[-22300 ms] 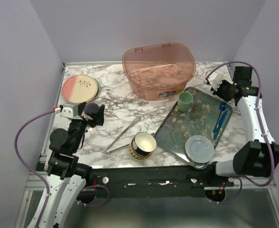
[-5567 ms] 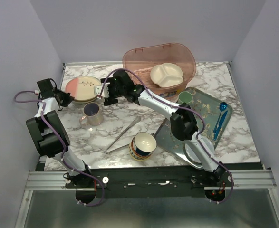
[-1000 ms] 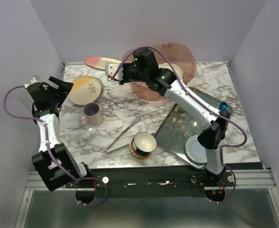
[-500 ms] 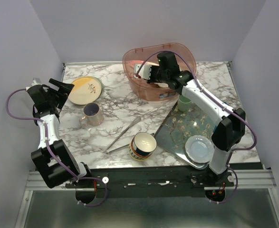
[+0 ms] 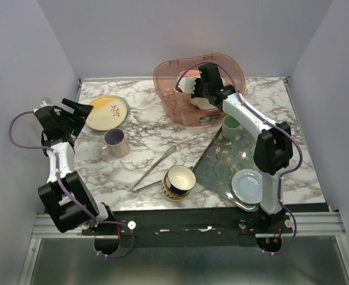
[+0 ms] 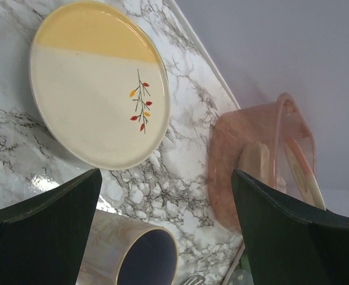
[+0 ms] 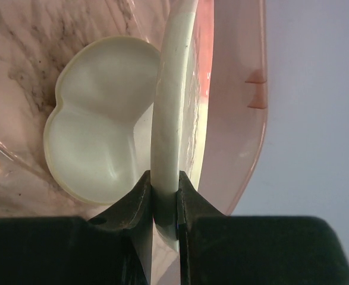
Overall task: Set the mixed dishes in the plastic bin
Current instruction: Place the plate in the plastic bin, then pick up the plate at the center of the board.
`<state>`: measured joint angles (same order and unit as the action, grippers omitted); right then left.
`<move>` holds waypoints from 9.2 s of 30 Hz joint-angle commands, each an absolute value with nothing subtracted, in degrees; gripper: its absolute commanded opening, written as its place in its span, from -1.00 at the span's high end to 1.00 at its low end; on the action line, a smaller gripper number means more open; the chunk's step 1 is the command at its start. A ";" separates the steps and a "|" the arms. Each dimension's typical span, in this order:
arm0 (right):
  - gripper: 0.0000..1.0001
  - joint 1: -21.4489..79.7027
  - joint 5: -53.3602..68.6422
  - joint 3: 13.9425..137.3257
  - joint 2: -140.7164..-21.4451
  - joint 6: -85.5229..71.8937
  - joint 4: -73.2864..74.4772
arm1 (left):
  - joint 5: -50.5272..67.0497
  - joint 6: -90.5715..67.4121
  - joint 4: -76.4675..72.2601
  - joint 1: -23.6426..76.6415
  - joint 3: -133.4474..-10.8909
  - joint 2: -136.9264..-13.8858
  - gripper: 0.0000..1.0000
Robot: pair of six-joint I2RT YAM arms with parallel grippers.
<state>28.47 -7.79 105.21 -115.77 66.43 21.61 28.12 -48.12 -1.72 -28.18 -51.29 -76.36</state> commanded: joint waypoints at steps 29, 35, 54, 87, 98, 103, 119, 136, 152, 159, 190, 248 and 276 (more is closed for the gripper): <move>0.80 23.91 -17.05 113.64 -127.88 80.86 16.43 | 31.11 -50.27 -5.27 -29.97 -50.01 -77.17 -0.97; 0.63 23.91 -16.09 113.38 -128.23 81.38 18.89 | 31.29 -50.45 -5.54 -30.06 -49.92 -77.08 -0.97; 0.30 23.91 -14.94 113.38 -129.64 82.00 24.25 | 31.46 -50.54 -5.80 -30.15 -49.83 -76.82 -0.97; -0.22 23.91 -13.10 117.15 -134.21 81.12 32.17 | 31.47 -50.80 -5.98 -30.32 -49.66 -76.73 -0.97; -0.26 23.99 -12.83 118.30 -135.97 80.42 33.57 | 31.55 -50.80 -5.98 -30.50 -49.66 -76.90 -0.97; -0.32 23.99 -12.92 118.21 -136.58 80.25 34.28 | 31.64 -50.89 -5.98 -30.59 -49.75 -76.99 -0.97; -0.62 24.52 -11.95 119.18 -137.46 79.63 36.12 | 31.73 -50.98 -6.15 -30.67 -49.66 -76.82 -0.97; -0.99 25.31 -8.53 122.16 -137.20 78.49 40.69 | 31.99 -51.15 -6.33 -30.76 -49.66 -76.73 -0.97; -0.99 25.75 3.77 130.07 -137.02 67.42 45.18 | 32.43 -51.42 -6.68 -30.94 -49.48 -76.90 -0.97; -0.99 25.75 2.12 132.63 -136.76 55.66 37.12 | 33.05 -51.94 -7.38 -31.29 -49.22 -77.78 -0.97; -0.99 22.76 33.13 96.98 -98.28 12.57 20.31 | 28.75 -44.83 -0.09 -30.24 -53.25 -77.17 -0.97; -0.99 19.07 59.50 79.81 -89.82 8.18 8.18 | 8.42 -29.87 11.44 -18.62 -55.20 -84.62 -0.81; -0.99 19.07 61.61 79.80 -92.72 6.86 7.21 | 24.34 -52.12 -30.92 -26.80 -51.95 -111.27 -0.17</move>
<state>19.38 60.40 80.29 -92.01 7.03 8.40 19.62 -48.03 -22.02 -24.71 -54.22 -108.75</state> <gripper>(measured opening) 0.995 0.637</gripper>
